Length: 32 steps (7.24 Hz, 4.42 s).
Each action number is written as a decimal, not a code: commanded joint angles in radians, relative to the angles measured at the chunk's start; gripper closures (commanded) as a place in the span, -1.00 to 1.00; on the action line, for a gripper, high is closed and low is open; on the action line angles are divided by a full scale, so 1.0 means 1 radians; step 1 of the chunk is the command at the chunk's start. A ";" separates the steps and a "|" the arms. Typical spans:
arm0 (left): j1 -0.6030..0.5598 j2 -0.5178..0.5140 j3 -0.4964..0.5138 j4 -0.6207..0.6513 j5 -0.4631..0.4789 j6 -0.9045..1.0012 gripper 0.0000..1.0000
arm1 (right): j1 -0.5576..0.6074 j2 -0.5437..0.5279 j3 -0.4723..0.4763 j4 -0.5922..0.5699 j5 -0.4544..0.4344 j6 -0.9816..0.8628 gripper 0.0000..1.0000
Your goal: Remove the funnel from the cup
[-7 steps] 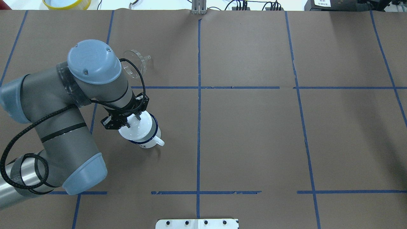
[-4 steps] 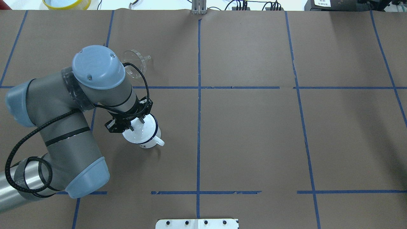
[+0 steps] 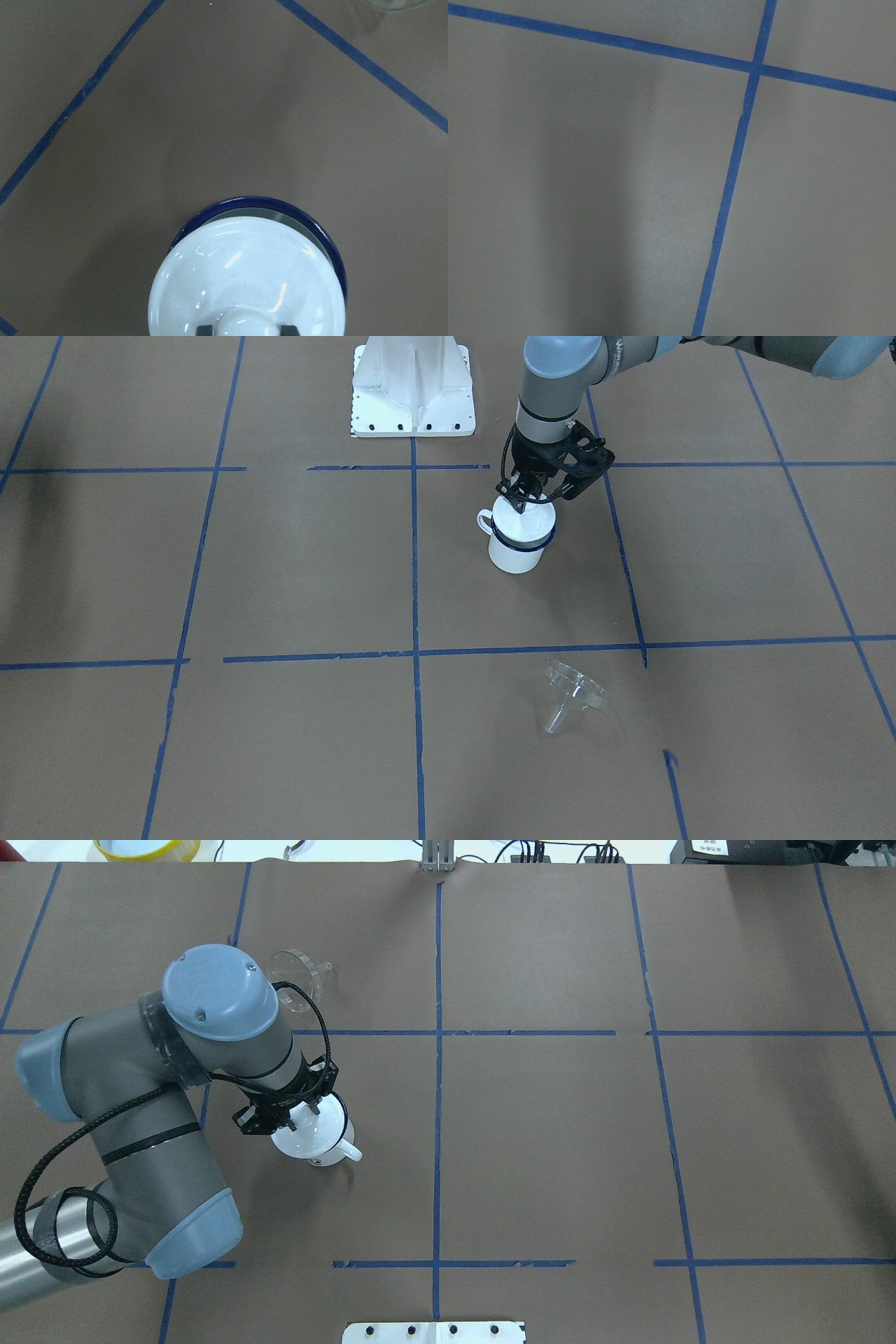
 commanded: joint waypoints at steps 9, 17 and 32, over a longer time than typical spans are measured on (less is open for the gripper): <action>0.002 -0.003 0.048 -0.048 0.010 0.019 -0.99 | 0.000 0.000 0.000 0.000 0.000 -0.001 -1.00; -0.211 0.225 -0.239 -0.047 -0.005 0.439 -1.00 | 0.000 0.000 0.000 0.000 0.000 -0.001 -1.00; -1.069 0.556 0.271 -0.088 -0.392 2.120 -1.00 | 0.000 0.000 0.000 0.000 0.000 -0.001 -1.00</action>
